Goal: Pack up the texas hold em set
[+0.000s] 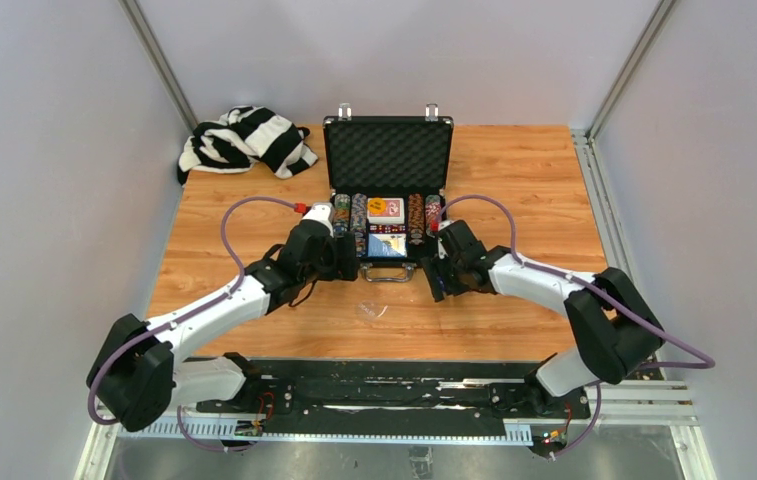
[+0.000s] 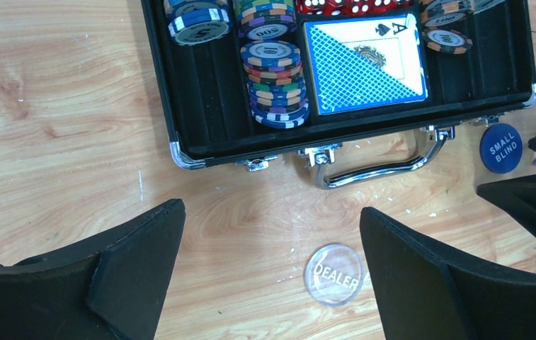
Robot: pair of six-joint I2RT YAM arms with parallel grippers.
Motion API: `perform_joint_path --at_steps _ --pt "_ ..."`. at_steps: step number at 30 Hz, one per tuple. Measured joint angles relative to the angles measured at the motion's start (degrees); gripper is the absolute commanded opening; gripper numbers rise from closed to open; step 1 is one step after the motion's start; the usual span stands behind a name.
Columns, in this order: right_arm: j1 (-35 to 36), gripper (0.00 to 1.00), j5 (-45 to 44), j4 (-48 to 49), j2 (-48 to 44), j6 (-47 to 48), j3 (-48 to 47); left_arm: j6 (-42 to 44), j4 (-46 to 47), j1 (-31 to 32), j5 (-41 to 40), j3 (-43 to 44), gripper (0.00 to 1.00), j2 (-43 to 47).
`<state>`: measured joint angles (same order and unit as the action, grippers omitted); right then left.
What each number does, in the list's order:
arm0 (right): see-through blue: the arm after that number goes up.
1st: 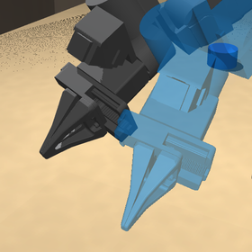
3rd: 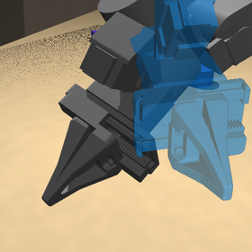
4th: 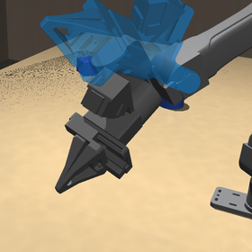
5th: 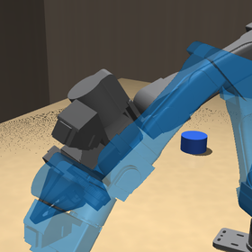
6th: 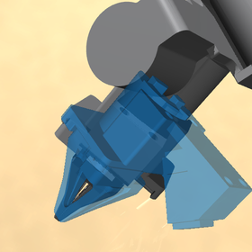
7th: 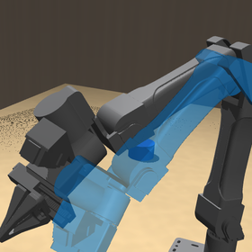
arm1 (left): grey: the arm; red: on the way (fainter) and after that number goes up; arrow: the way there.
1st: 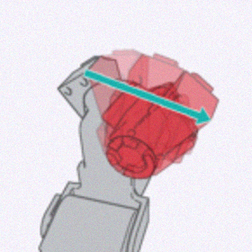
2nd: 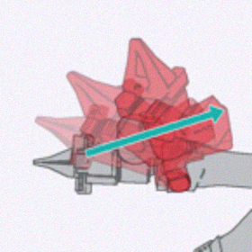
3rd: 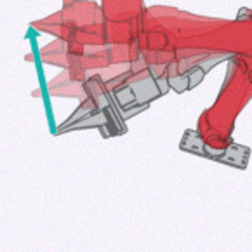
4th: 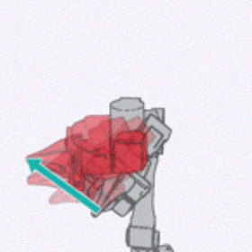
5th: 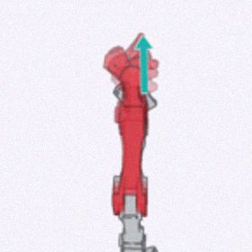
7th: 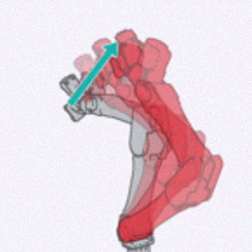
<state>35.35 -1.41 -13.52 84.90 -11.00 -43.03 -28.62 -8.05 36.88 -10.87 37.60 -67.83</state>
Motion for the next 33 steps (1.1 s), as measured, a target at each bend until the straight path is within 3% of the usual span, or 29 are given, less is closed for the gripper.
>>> perform_joint_path --at_steps 7,15,33 --pt "0.2 0.69 -1.2 2.2 1.1 -0.1 0.1 0.2 -0.5 0.0 -0.3 -0.1 0.99 0.2" --pt "0.2 0.52 -2.0 4.6 3.1 -0.4 -1.1 0.2 -0.7 0.0 -0.3 -0.1 0.99 0.2" --pt "0.2 0.46 -1.7 1.0 0.0 -0.6 -0.9 0.8 -0.6 0.0 -0.3 -0.1 0.99 0.0"
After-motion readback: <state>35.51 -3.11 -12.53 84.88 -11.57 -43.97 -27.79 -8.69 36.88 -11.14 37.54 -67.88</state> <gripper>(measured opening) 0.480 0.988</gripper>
